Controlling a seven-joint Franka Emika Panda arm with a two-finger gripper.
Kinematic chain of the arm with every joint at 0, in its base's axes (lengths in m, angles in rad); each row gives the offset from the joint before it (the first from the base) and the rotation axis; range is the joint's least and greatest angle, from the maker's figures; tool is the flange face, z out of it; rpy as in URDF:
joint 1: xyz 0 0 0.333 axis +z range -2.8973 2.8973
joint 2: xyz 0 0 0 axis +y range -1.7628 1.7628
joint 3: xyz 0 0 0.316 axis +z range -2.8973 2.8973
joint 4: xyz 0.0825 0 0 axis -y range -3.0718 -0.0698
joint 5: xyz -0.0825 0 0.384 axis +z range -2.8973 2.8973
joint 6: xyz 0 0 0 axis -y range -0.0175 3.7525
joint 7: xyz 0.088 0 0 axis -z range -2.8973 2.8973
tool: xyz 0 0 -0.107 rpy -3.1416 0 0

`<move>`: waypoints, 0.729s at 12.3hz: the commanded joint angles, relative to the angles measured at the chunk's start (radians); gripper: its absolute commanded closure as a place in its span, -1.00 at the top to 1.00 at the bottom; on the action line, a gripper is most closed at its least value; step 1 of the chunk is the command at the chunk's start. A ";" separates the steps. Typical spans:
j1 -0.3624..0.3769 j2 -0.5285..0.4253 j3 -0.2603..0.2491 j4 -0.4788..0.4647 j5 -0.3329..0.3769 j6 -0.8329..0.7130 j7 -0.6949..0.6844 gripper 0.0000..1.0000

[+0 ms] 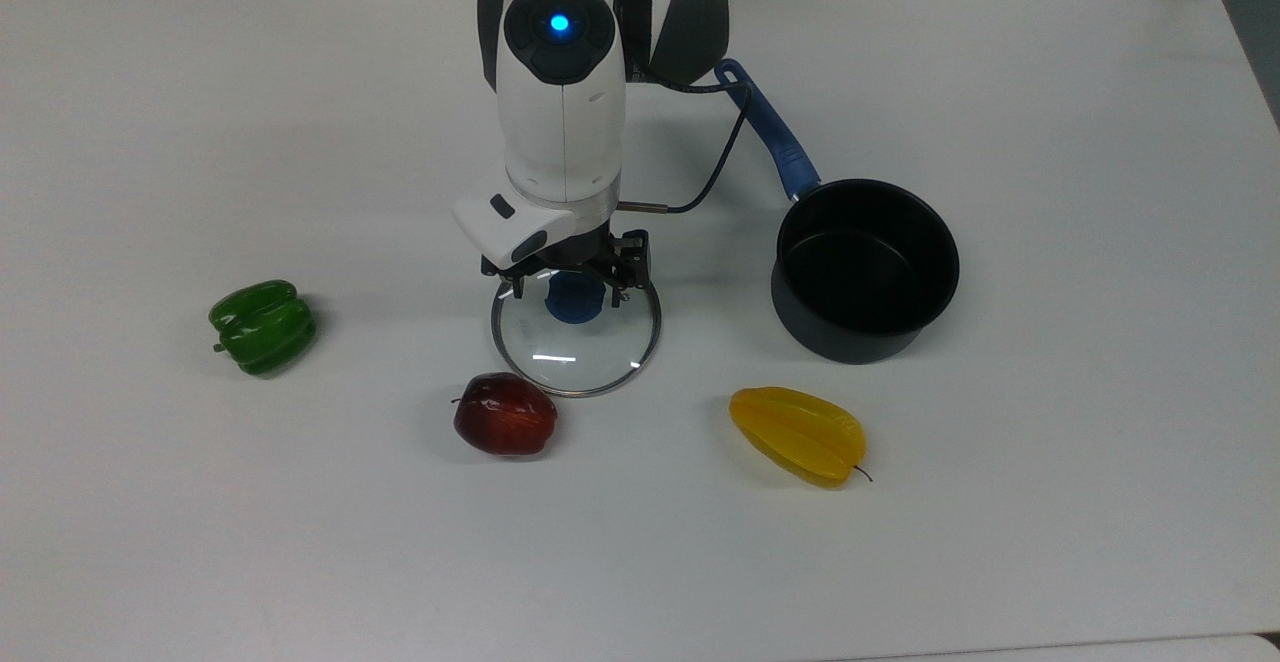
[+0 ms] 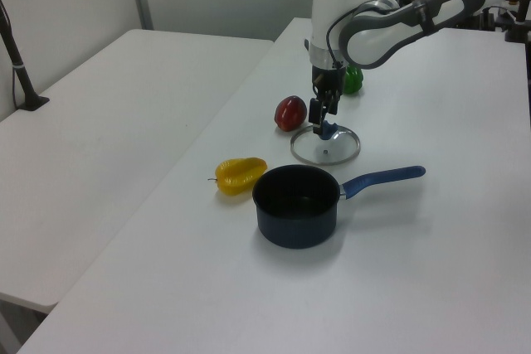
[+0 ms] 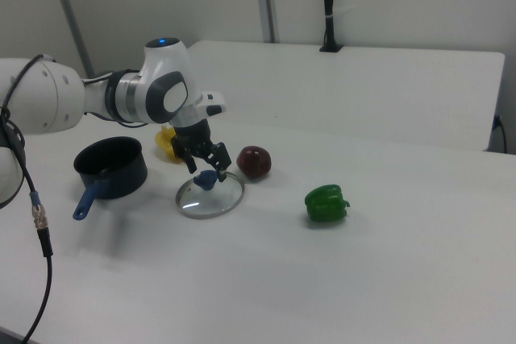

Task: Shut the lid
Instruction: 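Lower the gripper onto the blue knob of the glass lid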

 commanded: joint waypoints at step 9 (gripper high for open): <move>0.032 0.012 -0.008 0.003 -0.005 -0.007 0.018 0.28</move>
